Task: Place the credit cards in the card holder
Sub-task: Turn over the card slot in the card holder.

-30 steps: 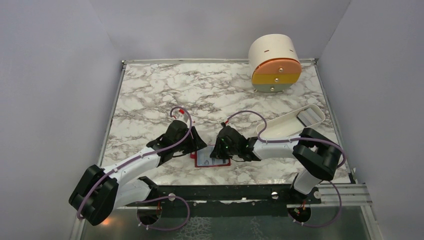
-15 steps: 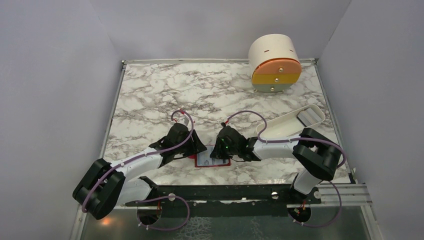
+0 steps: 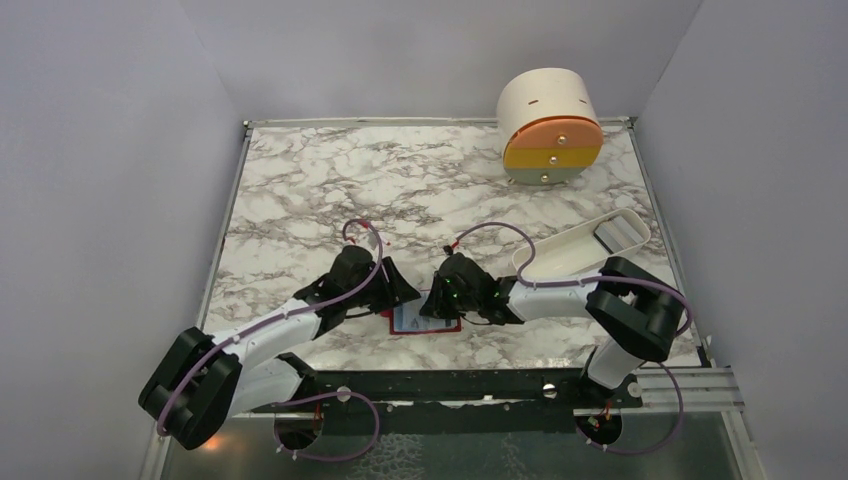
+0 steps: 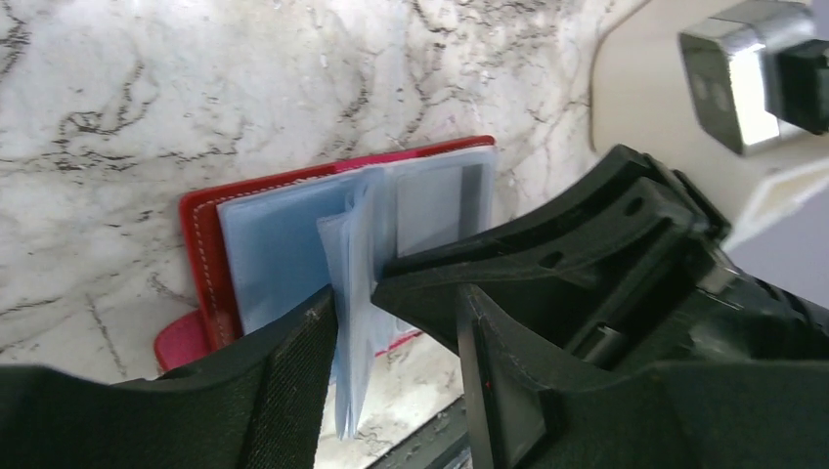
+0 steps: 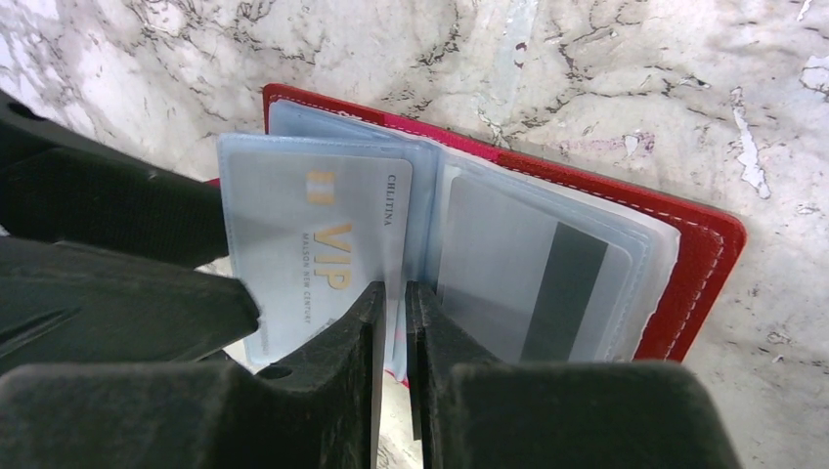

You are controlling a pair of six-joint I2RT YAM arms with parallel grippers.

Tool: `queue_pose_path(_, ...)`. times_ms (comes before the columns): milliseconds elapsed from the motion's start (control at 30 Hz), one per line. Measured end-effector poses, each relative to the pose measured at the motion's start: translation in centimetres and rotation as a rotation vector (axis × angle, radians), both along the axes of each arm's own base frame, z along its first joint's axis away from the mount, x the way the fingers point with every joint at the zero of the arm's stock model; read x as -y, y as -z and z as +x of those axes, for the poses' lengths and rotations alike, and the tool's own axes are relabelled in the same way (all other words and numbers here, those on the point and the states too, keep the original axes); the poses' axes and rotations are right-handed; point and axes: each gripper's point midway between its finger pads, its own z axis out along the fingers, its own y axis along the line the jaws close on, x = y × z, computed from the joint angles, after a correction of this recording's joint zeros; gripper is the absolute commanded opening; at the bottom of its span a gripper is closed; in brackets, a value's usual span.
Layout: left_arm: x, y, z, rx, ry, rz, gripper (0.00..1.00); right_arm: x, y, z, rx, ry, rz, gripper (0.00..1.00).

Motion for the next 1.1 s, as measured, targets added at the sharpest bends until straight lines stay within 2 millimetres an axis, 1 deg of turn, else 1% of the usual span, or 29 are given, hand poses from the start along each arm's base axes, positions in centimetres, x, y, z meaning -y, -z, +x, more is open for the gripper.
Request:
queue_pose_path(167,0.4,-1.9,-0.3,0.026,0.002,-0.065,0.41,0.1,-0.2,-0.1,0.013,-0.001,0.021,0.24)
queue_pose_path(267,0.4,-2.4,-0.5,0.037,0.000,-0.088,0.33,0.3,-0.4,-0.2,0.021,-0.001,0.033,0.26)
queue_pose_path(433,0.6,-2.6,-0.7,0.035,0.004,-0.116,0.16,0.6,-0.6,-0.4,0.027,-0.001,0.042,0.26)
queue_pose_path(533,0.7,-2.4,-0.9,0.024,0.007,-0.125,0.11,0.8,-0.7,-0.5,0.029,-0.001,0.044,0.26)
queue_pose_path(567,0.7,-2.5,-0.9,0.023,0.007,-0.127,0.12,0.9,-0.7,-0.6,0.029,-0.001,0.044,0.26)
queue_pose_path(600,0.7,-2.5,-0.9,0.025,0.007,-0.130,0.15,1.0,-0.8,-0.6,0.030,-0.001,0.044,0.26)
queue_pose_path(667,0.8,-2.6,-0.8,0.029,0.008,-0.134,0.25,1.0,-0.8,-0.7,0.031,-0.001,0.046,0.26)
queue_pose_path(700,0.8,-2.7,-0.8,0.030,0.008,-0.134,0.28,1.0,-0.9,-0.7,0.031,-0.001,0.047,0.26)
queue_pose_path(833,0.8,-2.7,-0.8,0.030,0.008,-0.135,0.29,1.1,-1.0,-0.7,0.033,-0.001,0.049,0.26)
queue_pose_path(1100,0.9,-2.8,-0.8,0.033,0.013,-0.141,0.37,1.3,-1.0,-0.8,0.033,-0.005,0.040,0.28)
